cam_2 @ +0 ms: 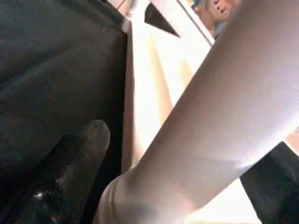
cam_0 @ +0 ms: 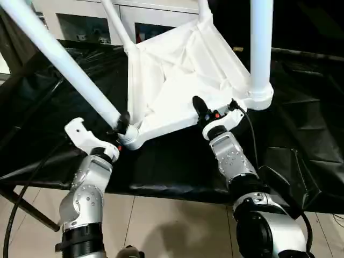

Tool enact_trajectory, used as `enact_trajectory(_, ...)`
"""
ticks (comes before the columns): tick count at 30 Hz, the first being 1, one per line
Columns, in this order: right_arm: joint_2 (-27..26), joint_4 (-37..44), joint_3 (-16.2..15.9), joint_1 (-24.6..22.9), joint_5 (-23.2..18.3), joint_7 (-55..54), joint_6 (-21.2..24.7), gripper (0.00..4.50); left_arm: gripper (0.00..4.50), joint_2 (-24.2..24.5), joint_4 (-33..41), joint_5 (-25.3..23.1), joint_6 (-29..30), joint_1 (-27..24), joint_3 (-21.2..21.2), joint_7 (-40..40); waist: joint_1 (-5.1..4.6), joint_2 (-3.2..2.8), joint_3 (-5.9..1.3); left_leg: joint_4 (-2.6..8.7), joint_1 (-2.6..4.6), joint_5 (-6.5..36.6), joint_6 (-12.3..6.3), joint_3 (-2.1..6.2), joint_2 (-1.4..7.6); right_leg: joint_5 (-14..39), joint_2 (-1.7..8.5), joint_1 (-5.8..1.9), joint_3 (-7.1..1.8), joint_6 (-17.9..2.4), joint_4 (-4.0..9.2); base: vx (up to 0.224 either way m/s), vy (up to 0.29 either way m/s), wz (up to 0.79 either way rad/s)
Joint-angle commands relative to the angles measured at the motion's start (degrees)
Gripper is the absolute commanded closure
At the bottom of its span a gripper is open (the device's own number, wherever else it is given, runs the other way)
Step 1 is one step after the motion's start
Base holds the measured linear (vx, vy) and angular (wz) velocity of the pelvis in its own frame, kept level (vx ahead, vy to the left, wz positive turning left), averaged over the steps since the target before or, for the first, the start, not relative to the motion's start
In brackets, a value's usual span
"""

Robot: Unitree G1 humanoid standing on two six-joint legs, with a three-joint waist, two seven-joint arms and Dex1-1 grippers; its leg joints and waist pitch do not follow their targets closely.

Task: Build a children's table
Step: Flip table

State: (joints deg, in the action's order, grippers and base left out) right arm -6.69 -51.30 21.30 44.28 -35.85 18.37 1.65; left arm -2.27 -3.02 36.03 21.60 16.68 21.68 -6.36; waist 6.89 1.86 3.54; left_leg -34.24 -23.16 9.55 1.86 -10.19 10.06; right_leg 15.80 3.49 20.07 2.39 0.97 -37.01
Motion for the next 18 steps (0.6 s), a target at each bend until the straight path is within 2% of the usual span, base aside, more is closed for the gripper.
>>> enact_trajectory(1, 6.46, 5.47, 3.71, -1.16, 2.02, -2.9, -4.72, 2.28, 0.0, 4.87, 4.44, 0.99, -3.28, -2.95, 7.95, -2.12, 0.01, -0.98, -4.5, 3.73, 2.01, 3.47, -0.39, 1.31, 3.46, -16.79, 4.91, -1.51, -2.1, -11.59, 3.01, 0.0, 0.0, 0.0)
enact_trajectory(5, 6.63, 6.04, 3.29, -1.64, 2.07, -3.15, -4.43, 2.29, 0.0, 8.51, 6.94, -1.66, 0.03, -6.64, 1.06, -9.73, -0.18, -1.22, -4.33, 3.9, 2.31, 4.74, -0.18, 1.21, 3.58, -14.0, 4.62, -1.17, -2.09, -10.87, 3.14, 0.0, 0.0, 0.0)
enact_trajectory(6, 6.43, 6.44, 2.97, -1.87, 2.19, -3.28, -4.12, 2.3, 0.0, 11.94, 8.14, -4.21, 1.51, -8.63, -4.36, -13.85, 0.03, -1.39, -4.25, 3.99, 2.44, 5.35, 0.13, 1.23, 3.66, -12.76, 4.61, -1.05, -2.11, -10.62, 3.29, 0.0, 0.0, 0.0)
enact_trajectory(7, 6.43, 6.44, 2.97, -1.87, 2.19, -3.28, -4.12, 2.3, 0.0, 11.94, 8.14, -4.21, 1.51, -8.63, -4.36, -13.85, 0.03, -1.39, -4.25, 3.99, 2.44, 5.35, 0.13, 1.23, 3.66, -12.76, 4.61, -1.05, -2.11, -10.62, 3.29, 0.0, 0.0, 0.0)
enact_trajectory(8, 6.29, 6.51, 2.82, -1.95, 2.26, -3.37, -4.09, 2.3, 0.0, 12.95, 8.46, -5.18, 2.0, -9.02, -6.1, -14.26, 0.51, -1.59, -4.24, 4.03, 2.71, 5.83, 0.71, 1.14, 3.72, -11.61, 4.37, -0.8, -2.15, -9.37, 3.28, 0.0, 0.0, 0.0)
enact_trajectory(9, 6.11, 6.62, 2.7, -2.02, 2.26, -3.43, -4.0, 2.3, 0.0, 14.09, 8.88, -5.68, 3.23, -9.29, -7.74, -14.8, 0.96, -1.57, -4.2, 3.97, 3.11, 6.51, 1.27, 0.92, 3.68, -11.26, 4.27, -0.4, -2.24, -9.09, 3.38, 0.0, 0.0, 0.0)
enact_trajectory(10, 5.96, 6.71, 2.52, -2.08, 2.31, -3.51, -3.96, 2.3, 0.0, 15.23, 9.28, -6.05, 3.72, -9.53, -9.07, -15.66, 1.08, -1.64, -4.13, 4.05, 3.15, 7.12, 1.59, 0.87, 3.68, -10.47, 4.3, -0.27, -2.32, -8.96, 3.45, 0.0, 0.0, 0.0)
enact_trajectory(12, 5.73, 7.03, 2.3, -2.18, 2.34, -3.72, -3.82, 2.3, 0.0, 18.75, 10.28, -7.54, 5.05, -10.57, -12.15, -18.58, 1.18, -1.85, -4.08, 4.58, 2.74, 9.41, 3.46, 1.03, 3.68, -6.78, 4.54, -0.49, -2.27, -8.49, 3.58, 0.0, 0.0, 0.0)
enact_trajectory(14, 5.65, 7.23, 2.24, -2.24, 2.33, -3.83, -3.74, 2.3, 0.0, 20.37, 10.77, -8.05, 5.58, -11.16, -13.36, -20.2, 1.13, -1.82, -4.07, 4.75, 2.72, 10.07, 3.99, 1.15, 3.58, -5.22, 4.48, -0.41, -2.2, -8.06, 3.6, 0.0, 0.0, 0.0)
enact_trajectory(15, 5.76, 7.73, 1.91, -2.39, 2.53, -4.1, -3.44, 2.3, 0.0, 24.47, 12.18, -9.37, 7.2, -12.87, -15.69, -23.67, 0.65, -1.83, -4.03, 4.89, 2.5, 10.62, 4.45, 1.18, 3.47, -4.59, 4.44, -0.44, -2.2, -7.97, 3.61, 0.0, 0.0, 0.0)
enact_trajectory(17, 6.14, 8.29, 1.38, -2.61, 3.3, -4.68, -2.81, 2.3, 0.0, 28.6, 13.83, -9.79, 8.33, -14.76, -17.24, -27.23, 0.41, -1.76, -4.04, 4.86, 2.36, 10.18, 4.24, 1.18, 3.3, -4.56, 4.43, -0.46, -2.24, -8.0, 3.59, 0.0, 0.0, 0.0)
enact_trajectory(18, 6.99, 9.42, 0.12, -3.06, 5.04, -5.27, -1.8, 2.3, 0.0, 33.7, 16.31, -9.65, 9.71, -16.95, -18.02, -31.54, 0.32, -1.85, -4.13, 4.66, 2.43, 8.94, 3.66, 1.09, 3.14, -5.61, 4.29, -0.35, -2.27, -7.96, 3.5, 0.0, 0.0, 0.0)
